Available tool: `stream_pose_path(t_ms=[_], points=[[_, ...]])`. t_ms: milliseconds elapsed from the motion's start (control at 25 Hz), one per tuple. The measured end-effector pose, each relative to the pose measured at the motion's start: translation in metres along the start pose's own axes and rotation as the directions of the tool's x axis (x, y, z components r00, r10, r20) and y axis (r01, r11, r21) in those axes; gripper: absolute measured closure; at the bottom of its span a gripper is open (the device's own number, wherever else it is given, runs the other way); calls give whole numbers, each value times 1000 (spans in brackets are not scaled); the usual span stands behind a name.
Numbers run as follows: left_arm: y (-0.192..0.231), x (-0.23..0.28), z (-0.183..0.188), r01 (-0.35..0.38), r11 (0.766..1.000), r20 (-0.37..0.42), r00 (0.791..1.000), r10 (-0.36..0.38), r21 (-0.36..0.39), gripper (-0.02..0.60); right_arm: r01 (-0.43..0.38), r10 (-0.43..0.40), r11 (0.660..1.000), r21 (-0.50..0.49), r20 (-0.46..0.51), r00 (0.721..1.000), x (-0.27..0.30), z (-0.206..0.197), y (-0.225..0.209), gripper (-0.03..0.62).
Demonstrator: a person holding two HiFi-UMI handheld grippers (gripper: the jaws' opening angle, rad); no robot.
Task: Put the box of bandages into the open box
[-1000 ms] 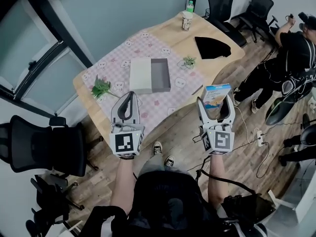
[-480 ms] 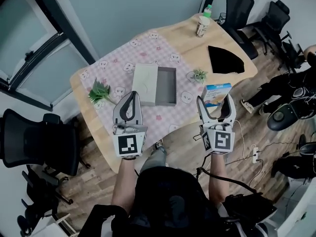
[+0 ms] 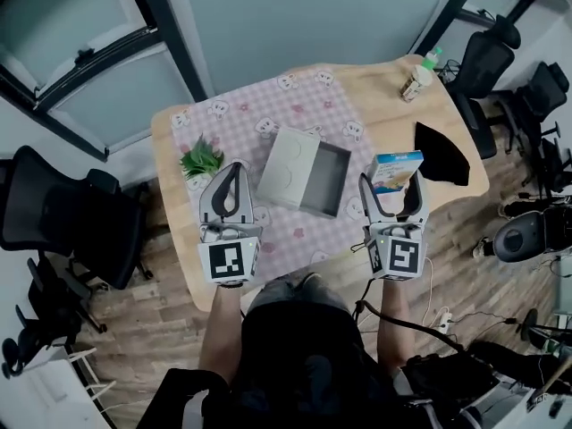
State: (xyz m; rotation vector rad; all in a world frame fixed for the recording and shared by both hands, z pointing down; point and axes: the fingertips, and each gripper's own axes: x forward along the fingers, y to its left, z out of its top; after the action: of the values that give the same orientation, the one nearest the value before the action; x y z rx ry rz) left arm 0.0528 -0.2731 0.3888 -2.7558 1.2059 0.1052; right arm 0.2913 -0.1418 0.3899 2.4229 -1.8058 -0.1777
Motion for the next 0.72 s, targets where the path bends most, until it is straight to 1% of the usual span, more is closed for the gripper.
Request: stream_pose_path(t_ms=[160,320,440,560,640,720], points=[[5,-3,7,-62,998,-7,998,62,32,578,-61,61,998,1,22,998,17,2,-2,160],[-8,-9,15,-132,990,0,991,132,60,578,-140,139,990,22,49,989,25,0,-6,160],[-19,-15,15,-180,982,-9,984,181,63,578,-214,212,976,33,43,976,29,-5,-5,160],[-30,-18,17,-213,975,-11,977,215,69,578,-290,290,957,20,15,957,35,-15,-1,160],[-35,-19,19,-224,972,-9,974,225,73,578,-318,318,948,15,9,948,38,-18,-1,160],[-39,-21,16,-230,971,-10,973,231,71,578,-330,330,944,15,14,944,39,-19,-1,160]])
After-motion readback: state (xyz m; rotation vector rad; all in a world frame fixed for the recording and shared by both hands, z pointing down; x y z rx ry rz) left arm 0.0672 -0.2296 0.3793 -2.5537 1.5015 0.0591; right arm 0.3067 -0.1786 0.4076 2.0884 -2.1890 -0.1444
